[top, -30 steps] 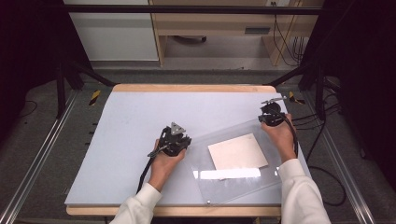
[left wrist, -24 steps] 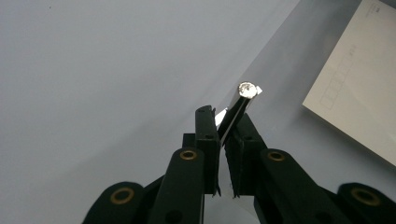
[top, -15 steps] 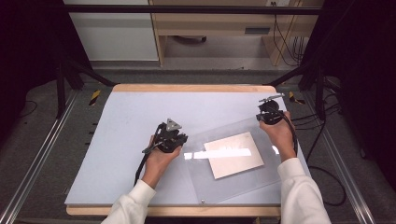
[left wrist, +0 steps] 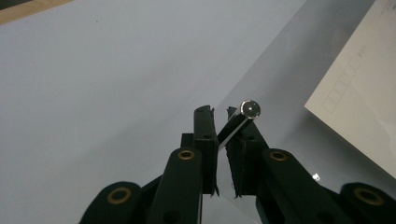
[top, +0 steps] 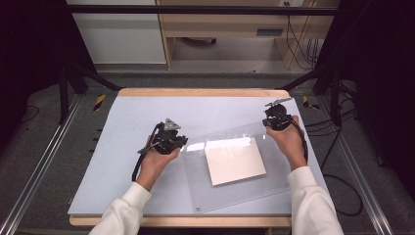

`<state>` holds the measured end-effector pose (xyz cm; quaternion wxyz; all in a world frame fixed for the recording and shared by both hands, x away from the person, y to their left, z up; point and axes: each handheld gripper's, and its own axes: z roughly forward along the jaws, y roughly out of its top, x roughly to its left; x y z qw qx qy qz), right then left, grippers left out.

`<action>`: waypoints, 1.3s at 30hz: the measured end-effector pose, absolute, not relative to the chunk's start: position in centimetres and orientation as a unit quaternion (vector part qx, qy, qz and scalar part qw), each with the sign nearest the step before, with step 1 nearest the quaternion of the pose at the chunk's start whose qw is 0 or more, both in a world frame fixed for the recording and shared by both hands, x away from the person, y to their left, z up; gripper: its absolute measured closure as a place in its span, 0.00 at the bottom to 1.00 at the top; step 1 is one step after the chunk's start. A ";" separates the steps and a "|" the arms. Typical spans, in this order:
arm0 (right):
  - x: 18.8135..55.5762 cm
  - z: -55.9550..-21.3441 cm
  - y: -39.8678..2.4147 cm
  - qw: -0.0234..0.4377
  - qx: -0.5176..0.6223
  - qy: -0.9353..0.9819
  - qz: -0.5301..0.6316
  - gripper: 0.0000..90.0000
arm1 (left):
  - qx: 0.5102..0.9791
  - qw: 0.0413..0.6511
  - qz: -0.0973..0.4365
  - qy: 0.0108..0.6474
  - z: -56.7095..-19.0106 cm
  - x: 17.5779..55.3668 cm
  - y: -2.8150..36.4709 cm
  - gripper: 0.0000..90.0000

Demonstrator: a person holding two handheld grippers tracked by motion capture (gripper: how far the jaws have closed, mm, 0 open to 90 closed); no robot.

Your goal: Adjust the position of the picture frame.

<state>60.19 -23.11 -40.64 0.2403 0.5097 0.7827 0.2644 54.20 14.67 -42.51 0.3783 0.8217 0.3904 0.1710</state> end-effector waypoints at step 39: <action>57.2 -39.6 -18.0 0.223 0.478 0.800 0.286 0.95 | 0.843 0.349 0.165 0.375 -39.1 56.2 21.2 0.90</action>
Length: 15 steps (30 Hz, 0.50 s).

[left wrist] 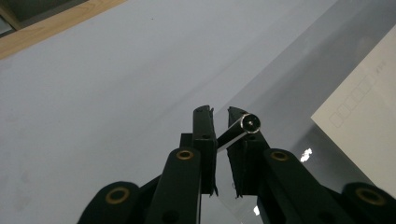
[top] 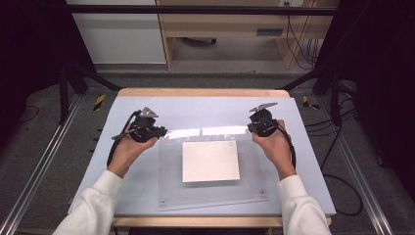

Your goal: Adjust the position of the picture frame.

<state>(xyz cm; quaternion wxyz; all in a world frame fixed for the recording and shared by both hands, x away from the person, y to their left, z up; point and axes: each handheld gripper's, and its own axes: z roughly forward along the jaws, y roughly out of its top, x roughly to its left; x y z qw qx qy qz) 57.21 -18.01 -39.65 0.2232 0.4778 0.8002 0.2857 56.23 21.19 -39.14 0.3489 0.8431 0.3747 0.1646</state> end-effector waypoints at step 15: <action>55.7 -40.8 -17.0 0.211 0.481 0.807 0.270 0.95 | 0.851 0.339 0.151 0.371 -40.1 57.5 21.9 0.90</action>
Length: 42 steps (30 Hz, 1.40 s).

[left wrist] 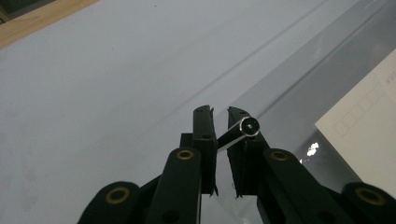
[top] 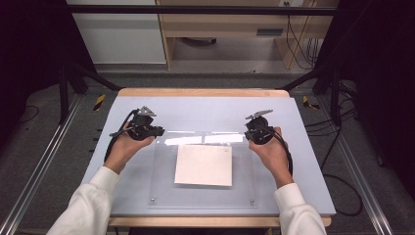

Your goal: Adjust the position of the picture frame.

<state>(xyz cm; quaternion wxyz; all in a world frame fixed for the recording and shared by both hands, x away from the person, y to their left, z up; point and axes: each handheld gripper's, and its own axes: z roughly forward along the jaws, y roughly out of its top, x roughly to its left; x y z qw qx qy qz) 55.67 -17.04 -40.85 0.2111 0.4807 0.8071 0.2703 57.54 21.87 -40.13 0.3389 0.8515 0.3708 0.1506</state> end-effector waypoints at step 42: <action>57.1 -45.5 -18.0 0.183 0.498 0.802 0.273 0.95 | 0.841 0.322 0.134 0.414 -45.4 59.0 20.6 0.93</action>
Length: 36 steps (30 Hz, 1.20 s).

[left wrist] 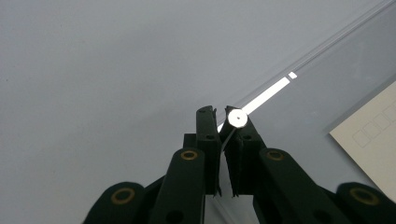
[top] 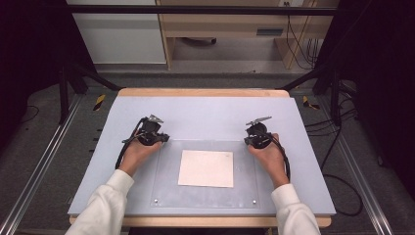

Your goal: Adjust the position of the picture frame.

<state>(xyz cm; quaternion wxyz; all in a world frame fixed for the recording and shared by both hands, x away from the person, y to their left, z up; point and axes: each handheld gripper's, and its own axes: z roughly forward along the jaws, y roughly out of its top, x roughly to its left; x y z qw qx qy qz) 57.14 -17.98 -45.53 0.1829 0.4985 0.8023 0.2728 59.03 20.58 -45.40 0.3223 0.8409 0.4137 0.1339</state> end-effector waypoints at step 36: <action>53.7 -43.1 -17.9 0.296 0.480 0.749 0.348 0.59 | 0.782 0.384 0.244 0.426 -43.4 55.1 19.1 0.17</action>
